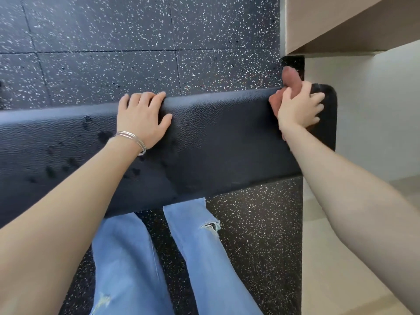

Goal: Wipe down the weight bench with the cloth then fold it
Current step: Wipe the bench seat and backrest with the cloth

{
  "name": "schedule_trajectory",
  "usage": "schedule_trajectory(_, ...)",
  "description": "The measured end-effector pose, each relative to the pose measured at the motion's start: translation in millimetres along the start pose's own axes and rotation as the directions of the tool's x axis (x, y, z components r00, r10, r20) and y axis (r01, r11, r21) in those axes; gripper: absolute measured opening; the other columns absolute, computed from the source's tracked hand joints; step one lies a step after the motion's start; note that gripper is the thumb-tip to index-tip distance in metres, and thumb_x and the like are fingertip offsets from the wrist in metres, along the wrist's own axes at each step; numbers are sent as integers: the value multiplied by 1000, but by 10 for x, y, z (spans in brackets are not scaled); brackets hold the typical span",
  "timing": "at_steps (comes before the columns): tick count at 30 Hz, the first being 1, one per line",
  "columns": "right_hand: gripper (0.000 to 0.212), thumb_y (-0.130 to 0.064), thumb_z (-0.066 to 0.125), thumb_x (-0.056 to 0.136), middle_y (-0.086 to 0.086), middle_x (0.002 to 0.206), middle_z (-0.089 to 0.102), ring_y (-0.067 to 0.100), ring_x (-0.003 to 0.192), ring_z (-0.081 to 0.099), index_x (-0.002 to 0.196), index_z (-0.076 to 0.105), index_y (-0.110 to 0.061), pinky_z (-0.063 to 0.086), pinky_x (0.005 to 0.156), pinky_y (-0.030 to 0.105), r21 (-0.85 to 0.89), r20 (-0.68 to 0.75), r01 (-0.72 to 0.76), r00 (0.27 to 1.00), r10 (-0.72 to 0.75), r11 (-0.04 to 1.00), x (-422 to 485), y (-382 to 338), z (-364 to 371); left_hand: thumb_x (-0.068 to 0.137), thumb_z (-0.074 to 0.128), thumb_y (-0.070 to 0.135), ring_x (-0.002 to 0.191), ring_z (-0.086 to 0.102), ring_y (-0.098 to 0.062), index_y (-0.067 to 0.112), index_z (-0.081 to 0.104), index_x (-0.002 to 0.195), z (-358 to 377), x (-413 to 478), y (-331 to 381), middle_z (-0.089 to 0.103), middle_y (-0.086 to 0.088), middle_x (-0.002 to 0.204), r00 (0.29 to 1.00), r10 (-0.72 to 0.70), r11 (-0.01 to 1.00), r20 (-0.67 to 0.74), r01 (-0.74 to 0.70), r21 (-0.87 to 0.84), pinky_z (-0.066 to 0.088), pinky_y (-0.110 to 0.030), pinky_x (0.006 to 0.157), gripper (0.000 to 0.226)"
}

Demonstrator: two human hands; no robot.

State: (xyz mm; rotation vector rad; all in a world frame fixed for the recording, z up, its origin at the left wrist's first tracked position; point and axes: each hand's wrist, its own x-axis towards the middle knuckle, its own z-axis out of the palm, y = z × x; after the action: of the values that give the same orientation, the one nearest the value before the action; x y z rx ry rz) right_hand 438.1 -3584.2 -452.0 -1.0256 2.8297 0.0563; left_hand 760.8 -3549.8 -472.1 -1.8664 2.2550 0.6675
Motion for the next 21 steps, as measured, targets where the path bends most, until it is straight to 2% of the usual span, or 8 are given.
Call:
schedule_trajectory(4, 31, -46, 48, 87, 8, 116, 48, 32, 106, 46, 113, 54, -30, 38, 82, 43, -54, -37, 249, 967, -251, 967, -922, -542, 153, 92, 43, 44, 122, 43, -36, 16, 41, 139, -53, -137, -306, 50, -12, 134, 999, -30, 1000, -11, 31, 7, 23, -49, 109, 54)
schedule_trajectory(7, 30, -46, 49, 85, 4, 112, 50, 29, 102, 46, 112, 55, -34, 35, 78, 39, -50, -7, 468, 883, -469, 882, -1611, -920, 276, 92, 42, 44, 122, 42, -36, 16, 41, 139, -112, -272, -609, 49, -12, 135, 999, -44, 999, -12, 45, 28, 23, -50, 108, 55)
schedule_trajectory(11, 33, -45, 54, 83, 6, 110, 53, 30, 100, 48, 112, 58, -32, 36, 75, 39, -30, 94, 647, 761, -642, 762, -2265, -1133, 365, 92, 45, 44, 124, 40, -37, 16, 40, 140, -183, -429, -986, 48, -14, 136, 998, -57, 997, 4, 56, 43, 23, -51, 108, 55)
schedule_trajectory(15, 38, -41, 71, 69, 10, 95, 59, 33, 87, 56, 104, 66, -27, 40, 68, 39, -9, 119, 875, 481, -869, 483, -2501, -688, 320, 92, 45, 45, 125, 39, -36, 18, 38, 141, -235, -517, -1231, 46, -12, 138, 999, -46, 998, 18, 45, 52, 24, -50, 108, 57)
schedule_trajectory(16, 39, -41, 74, 67, 11, 93, 59, 33, 86, 57, 103, 68, -26, 41, 68, 40, -12, 117, 898, 438, -892, 439, -2491, -526, 302, 91, 44, 46, 126, 38, -35, 19, 37, 141, -243, -535, -1268, 45, -11, 139, 999, -40, 998, 25, 39, 51, 23, -50, 108, 57)
schedule_trajectory(17, 38, -41, 73, 67, 11, 93, 59, 33, 86, 57, 102, 68, -26, 41, 69, 41, -12, 118, 885, 463, -879, 464, -2463, -404, 275, 91, 43, 47, 127, 38, -35, 19, 36, 142, -250, -552, -1300, 44, -11, 140, 999, -33, 998, 29, 32, 49, 23, -50, 108, 58)
schedule_trajectory(19, 32, -41, 66, 74, 10, 97, 56, 32, 89, 53, 102, 66, -25, 39, 72, 41, 4, 80, 720, 691, -718, 694, -2363, -351, 252, 91, 42, 48, 128, 36, -34, 20, 35, 143, -254, -587, -1356, 42, -9, 142, 999, -16, 999, 27, 15, 46, 23, -51, 109, 59)
schedule_trajectory(21, 31, -45, 58, 82, 8, 104, 52, 32, 96, 49, 108, 61, -28, 38, 77, 42, 24, 26, 410, 912, -410, 912, -2237, -580, 282, 91, 40, 49, 129, 35, -33, 21, 32, 144, -236, -610, -1423, 41, -9, 143, 999, 10, 999, 30, -12, 53, 22, -51, 109, 60)
